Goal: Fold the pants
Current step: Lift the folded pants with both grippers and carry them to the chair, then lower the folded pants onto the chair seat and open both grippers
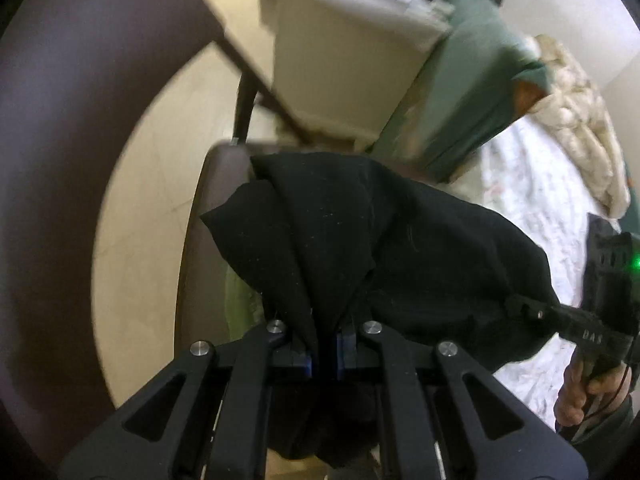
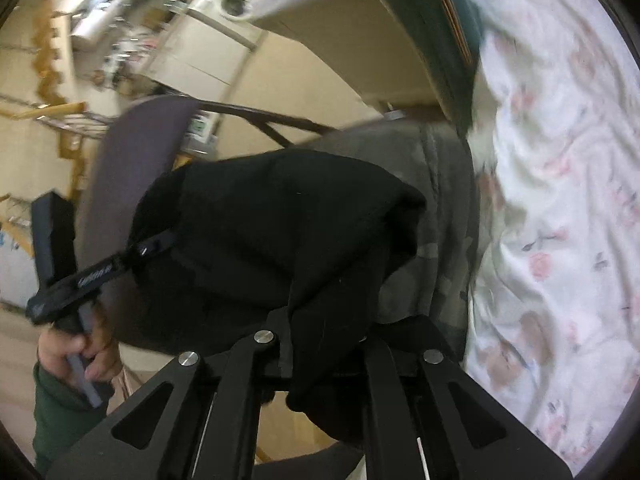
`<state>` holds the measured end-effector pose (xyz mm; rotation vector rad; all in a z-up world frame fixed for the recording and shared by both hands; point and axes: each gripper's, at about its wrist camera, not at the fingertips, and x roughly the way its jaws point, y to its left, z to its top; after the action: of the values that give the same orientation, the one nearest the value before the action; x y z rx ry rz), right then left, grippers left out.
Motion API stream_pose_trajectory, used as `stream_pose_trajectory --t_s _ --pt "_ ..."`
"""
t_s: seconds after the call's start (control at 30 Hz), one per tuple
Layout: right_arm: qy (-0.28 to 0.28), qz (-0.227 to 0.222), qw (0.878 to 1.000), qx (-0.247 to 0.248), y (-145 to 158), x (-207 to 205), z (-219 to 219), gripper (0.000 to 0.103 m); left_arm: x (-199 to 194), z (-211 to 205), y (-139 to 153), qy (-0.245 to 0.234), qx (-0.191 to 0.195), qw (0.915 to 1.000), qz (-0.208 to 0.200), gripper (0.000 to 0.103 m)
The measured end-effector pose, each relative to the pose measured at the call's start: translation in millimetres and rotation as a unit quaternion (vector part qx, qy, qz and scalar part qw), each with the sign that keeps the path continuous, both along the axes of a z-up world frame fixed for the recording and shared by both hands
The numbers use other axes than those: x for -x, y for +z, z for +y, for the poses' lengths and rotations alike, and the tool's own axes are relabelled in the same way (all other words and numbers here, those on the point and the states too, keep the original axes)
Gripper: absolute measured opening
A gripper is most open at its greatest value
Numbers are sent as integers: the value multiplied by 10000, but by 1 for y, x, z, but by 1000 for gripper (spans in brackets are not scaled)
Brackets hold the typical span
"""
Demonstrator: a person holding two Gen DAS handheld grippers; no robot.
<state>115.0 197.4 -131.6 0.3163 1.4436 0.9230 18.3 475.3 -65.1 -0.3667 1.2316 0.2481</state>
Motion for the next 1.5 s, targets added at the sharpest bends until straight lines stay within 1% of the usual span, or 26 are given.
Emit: stream_pose_trajectory --t_s 0.1,0.13,0.17,0.2,0.23,0.33,0.37,0.43,0.47,0.5,0.57,0.67,0.73,0.8,0.83,0.9,0.97,1.03,1.13,1.17,1.23,1.27,1.3,1.37,1.43,1.5 --pt "70 133 9989 439 -29 -8 14 24 7 7 -22 162 -110 9998 -44 13" --pt "103 79 9985 533 -32 -8 21 32 11 5 -26 161 -160 9997 -41 15" --pt "102 -1 9982 587 -32 -10 20 48 16 5 -29 118 -259 9996 14 23" --pt "71 -104 9982 590 -32 -10 14 59 21 3 -29 106 -492 9987 103 33" --pt "45 -230 9979 597 -28 -12 9 73 24 2 -28 132 -598 9981 69 34" --pt "-258 -960 9918 800 -7 -14 -19 74 38 5 -6 335 -574 9970 -397 34" --pt "-441 -1117 9898 770 -3 -14 -30 74 46 5 9 499 -480 9954 -666 34" --pt "-703 -1201 9896 355 13 -12 -44 74 51 -3 34 531 -356 9910 -1174 35" --pt "-676 -1170 9907 138 19 -9 -44 74 51 -11 41 407 -307 9896 -1345 37" --pt "-526 -1115 9924 -56 24 -4 -36 74 46 -22 42 198 -249 9901 -1369 39" --pt "-228 -1127 9933 -109 26 8 -19 68 37 -39 31 -124 -246 9925 -1194 39" --pt "213 -1289 9914 27 21 22 14 68 32 -57 -14 -287 -193 9988 -358 39" --pt "453 -1109 9921 359 -1 31 29 68 37 -60 -41 -359 -179 9992 -4 39" --pt "642 -942 9910 705 -25 39 38 68 46 -61 -56 -475 -370 9982 53 41" --pt "684 -935 9902 781 -35 43 41 67 49 -61 -65 -490 -360 9981 14 41" --pt "618 -1074 9889 819 -47 47 46 67 49 -60 -77 -402 -428 9982 -117 41" --pt "468 -1051 9892 913 -52 47 51 67 45 -66 -83 -382 -613 9974 -63 41" --pt "445 -1040 9888 974 -47 47 51 67 48 -69 -76 -400 -710 9967 -34 41" --pt "425 -1103 9907 674 -22 43 27 68 55 -72 -46 -292 -639 9974 -152 41" --pt "339 -1266 9897 584 -6 43 16 68 59 -73 -33 -197 -588 9978 -227 43" --pt "126 -1560 9873 277 30 47 -17 69 64 -85 0 -169 -453 9970 -611 52" --pt "38 -1652 9861 172 47 52 -36 75 67 -96 16 -192 -515 9951 -818 60" --pt "-31 -1769 9841 125 60 56 -52 79 71 -109 31 -242 -612 9925 -1031 66" --pt "-231 -2159 9761 2 92 72 -91 91 81 -146 63 -396 -827 9835 -1563 68" --pt "-580 -2475 9671 27 118 91 -136 100 89 -179 81 -474 -989 9748 -1941 70" --pt "-864 -2589 9620 71 134 102 -172 102 97 -216 91 -550 -1099 9667 -2243 74"
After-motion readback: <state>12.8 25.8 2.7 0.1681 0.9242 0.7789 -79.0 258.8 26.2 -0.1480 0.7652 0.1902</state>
